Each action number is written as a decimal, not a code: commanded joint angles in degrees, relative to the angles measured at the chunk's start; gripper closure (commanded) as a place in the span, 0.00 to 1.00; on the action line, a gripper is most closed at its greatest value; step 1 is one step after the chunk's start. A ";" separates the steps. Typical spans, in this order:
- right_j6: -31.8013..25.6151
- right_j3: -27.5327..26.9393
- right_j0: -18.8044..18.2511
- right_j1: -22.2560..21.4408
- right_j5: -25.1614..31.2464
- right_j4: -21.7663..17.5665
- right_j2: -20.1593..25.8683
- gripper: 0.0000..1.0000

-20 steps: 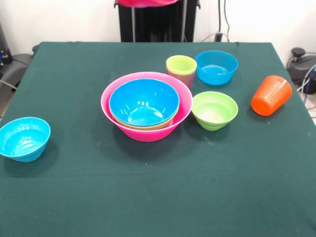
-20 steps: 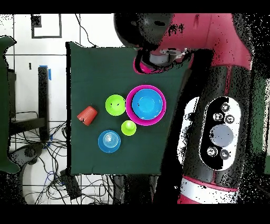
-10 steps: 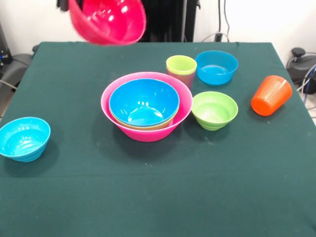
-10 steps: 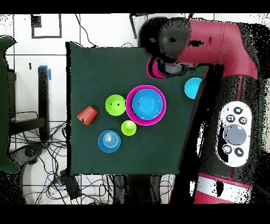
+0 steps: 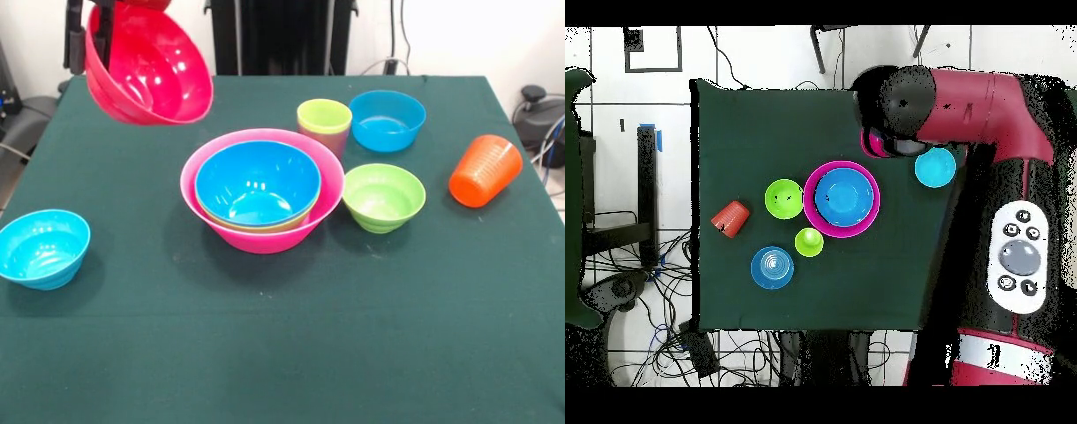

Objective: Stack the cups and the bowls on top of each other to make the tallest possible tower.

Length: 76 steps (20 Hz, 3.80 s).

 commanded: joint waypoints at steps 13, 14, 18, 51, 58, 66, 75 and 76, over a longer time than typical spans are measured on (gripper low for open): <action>-20.22 15.32 -5.30 1.44 0.19 1.71 13.99 1.00; -20.20 15.66 -5.74 1.52 0.42 1.79 14.59 1.00; -19.68 17.72 -8.19 2.00 1.68 3.27 17.25 1.00; -13.92 17.57 -20.75 12.24 4.98 7.37 30.87 1.00; -14.66 16.15 -22.50 14.82 5.02 7.00 33.33 1.00; -13.74 17.93 -24.08 14.52 3.51 5.71 35.29 1.00; -13.59 18.71 -25.08 14.48 1.50 4.85 37.31 1.00; -14.18 18.90 -25.38 14.44 0.62 4.52 37.87 1.00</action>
